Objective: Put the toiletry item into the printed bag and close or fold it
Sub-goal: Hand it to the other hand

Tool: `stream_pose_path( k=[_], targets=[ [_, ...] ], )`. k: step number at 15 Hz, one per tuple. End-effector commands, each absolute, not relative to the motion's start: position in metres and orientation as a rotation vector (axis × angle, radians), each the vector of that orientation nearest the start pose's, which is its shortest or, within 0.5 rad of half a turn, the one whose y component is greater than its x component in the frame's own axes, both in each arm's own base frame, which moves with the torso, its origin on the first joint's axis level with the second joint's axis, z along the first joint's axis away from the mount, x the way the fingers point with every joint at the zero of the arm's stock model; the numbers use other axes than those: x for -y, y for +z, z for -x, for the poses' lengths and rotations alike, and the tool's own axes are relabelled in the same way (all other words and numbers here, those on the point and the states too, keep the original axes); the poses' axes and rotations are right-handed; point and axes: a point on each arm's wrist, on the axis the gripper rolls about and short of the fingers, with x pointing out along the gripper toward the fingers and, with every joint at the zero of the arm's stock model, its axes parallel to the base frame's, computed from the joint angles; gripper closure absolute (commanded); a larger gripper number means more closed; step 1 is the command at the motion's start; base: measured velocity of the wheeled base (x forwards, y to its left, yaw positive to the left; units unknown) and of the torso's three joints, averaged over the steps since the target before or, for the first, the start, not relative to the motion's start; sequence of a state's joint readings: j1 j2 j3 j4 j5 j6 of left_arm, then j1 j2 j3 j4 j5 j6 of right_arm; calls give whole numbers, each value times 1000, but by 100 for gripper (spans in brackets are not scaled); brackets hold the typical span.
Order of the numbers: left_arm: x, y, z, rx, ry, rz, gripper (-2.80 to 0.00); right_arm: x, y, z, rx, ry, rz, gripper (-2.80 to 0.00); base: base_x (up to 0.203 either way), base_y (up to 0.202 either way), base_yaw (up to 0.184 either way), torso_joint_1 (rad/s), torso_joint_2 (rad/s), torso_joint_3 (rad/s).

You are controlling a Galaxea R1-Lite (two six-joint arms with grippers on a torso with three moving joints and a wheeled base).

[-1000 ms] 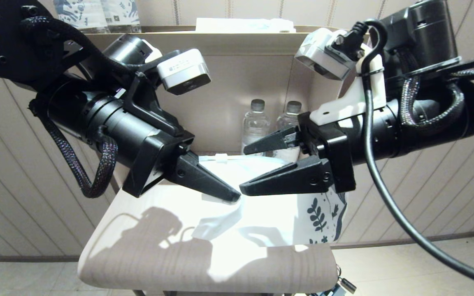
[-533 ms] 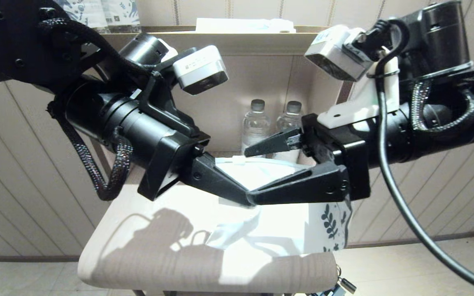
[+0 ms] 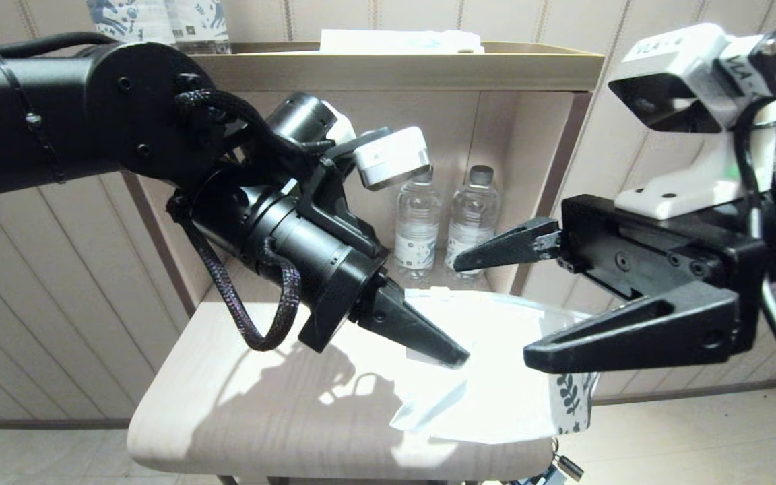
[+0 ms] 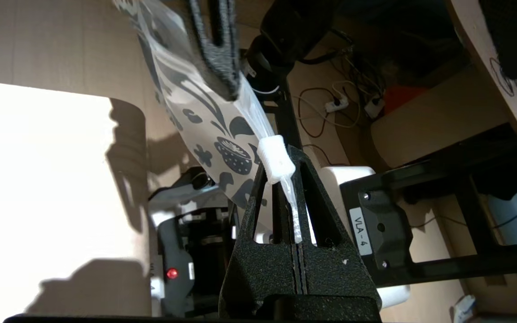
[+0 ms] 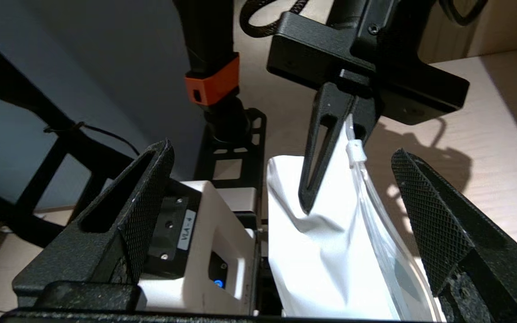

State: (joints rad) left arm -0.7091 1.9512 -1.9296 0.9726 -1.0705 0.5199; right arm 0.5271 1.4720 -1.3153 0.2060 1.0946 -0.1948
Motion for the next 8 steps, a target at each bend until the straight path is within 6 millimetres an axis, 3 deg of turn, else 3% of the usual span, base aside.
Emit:
stream_pose_path(
  k=[1, 8],
  targets=[
    [241, 265, -246, -684, -1855, -136, 0, -129, 311, -196, -238, 1644, 16, -280, 0, 0, 0, 0, 0, 0],
    [244, 259, -248, -717, -1816, -169, 0, -124, 297, -199, -286, 1642, -14, -280, 0, 0, 0, 0, 0, 0]
  ],
)
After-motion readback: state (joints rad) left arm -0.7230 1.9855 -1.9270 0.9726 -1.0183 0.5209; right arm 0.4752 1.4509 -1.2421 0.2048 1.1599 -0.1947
